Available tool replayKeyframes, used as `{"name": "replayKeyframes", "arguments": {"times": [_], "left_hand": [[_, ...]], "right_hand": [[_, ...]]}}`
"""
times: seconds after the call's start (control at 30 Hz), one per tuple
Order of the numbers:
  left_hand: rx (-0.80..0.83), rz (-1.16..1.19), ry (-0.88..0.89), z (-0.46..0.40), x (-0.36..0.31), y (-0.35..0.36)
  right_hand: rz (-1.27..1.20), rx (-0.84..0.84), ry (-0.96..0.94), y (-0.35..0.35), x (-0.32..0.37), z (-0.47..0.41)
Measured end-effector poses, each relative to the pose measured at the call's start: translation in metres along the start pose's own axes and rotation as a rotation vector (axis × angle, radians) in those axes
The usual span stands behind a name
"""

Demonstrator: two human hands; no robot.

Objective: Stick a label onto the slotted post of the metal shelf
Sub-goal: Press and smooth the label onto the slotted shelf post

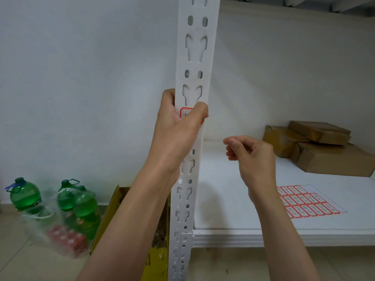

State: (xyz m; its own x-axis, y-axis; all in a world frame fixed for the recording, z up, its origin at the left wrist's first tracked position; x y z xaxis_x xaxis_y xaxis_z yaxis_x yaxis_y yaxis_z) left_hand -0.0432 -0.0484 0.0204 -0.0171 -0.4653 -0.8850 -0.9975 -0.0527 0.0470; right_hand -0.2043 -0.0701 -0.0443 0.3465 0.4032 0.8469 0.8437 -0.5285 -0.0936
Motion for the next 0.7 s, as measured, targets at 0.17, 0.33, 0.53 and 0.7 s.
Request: {"name": "replayKeyframes", "arguments": {"times": [0.17, 0.33, 0.53, 0.7], "left_hand": [[0.004, 0.018, 0.003, 0.000, -0.001, 0.001], [-0.013, 0.002, 0.017, -0.001, 0.001, 0.002], [-0.013, -0.015, 0.017, 0.000, 0.003, 0.000], [-0.016, -0.016, 0.008, 0.000, 0.001, 0.000]], "right_hand": [[0.052, 0.008, 0.070, -0.002, -0.009, -0.001], [0.121, 0.063, 0.133, -0.005, -0.014, -0.001], [0.233, 0.056, 0.135, -0.007, -0.028, 0.000], [0.244, 0.042, 0.158, -0.008, -0.029, 0.001]]}}
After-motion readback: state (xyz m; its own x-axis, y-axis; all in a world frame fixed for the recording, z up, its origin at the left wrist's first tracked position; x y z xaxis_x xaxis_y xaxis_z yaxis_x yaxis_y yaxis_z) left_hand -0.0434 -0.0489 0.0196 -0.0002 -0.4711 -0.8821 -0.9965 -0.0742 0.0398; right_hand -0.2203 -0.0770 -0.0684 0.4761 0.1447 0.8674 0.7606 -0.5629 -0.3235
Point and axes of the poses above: each hand's wrist, its own z-axis away from the middle knuckle, its own y-axis out of the palm, x = y × z, the point moved 1 cm from there along -z, towards the middle knuckle, and after that the axes turned 5 degrees about -z, right-handed, at the moved point
